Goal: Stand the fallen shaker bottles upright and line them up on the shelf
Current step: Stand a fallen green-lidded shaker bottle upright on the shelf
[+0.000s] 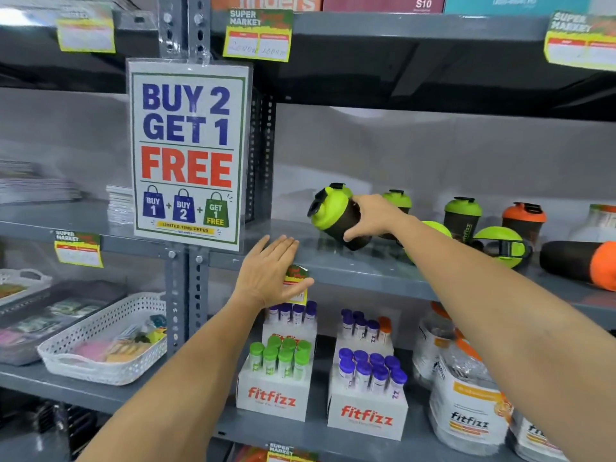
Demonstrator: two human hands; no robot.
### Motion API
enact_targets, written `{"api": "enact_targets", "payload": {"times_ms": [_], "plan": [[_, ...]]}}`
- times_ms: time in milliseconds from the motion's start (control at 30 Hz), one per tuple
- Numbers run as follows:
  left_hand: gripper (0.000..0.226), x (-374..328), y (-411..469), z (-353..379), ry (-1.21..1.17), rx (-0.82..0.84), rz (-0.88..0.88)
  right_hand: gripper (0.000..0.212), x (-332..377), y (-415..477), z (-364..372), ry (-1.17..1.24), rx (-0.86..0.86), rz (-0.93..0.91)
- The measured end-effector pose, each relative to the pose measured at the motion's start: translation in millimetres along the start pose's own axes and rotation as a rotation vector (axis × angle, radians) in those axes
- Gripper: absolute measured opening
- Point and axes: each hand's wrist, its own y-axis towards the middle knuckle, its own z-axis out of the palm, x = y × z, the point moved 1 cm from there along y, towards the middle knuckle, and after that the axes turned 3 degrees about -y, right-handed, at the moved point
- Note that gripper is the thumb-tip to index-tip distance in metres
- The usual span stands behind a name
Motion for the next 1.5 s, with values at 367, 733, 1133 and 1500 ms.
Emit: {"api": "enact_targets", "payload": {"times_ms": [367, 733, 1133, 1500], "plan": [[0.085, 8, 6, 5, 0.022, -0.129, 0.109, 0.033, 20, 12, 18, 0.805, -0.158, 0.407], [0.085, 10, 3, 8, 0.025, -0.131, 0.086, 0.035, 25, 10, 51, 0.858, -0.139, 0.452], [0.086, 9, 3, 9, -0.022, -0.098, 0.022, 0.086, -2, 23, 20, 0.786, -0.373, 0.47], [0.085, 8, 0, 10, -0.002, -0.107, 0.005, 0.046, 7, 46, -7, 0.388, -0.088, 0.154]]}}
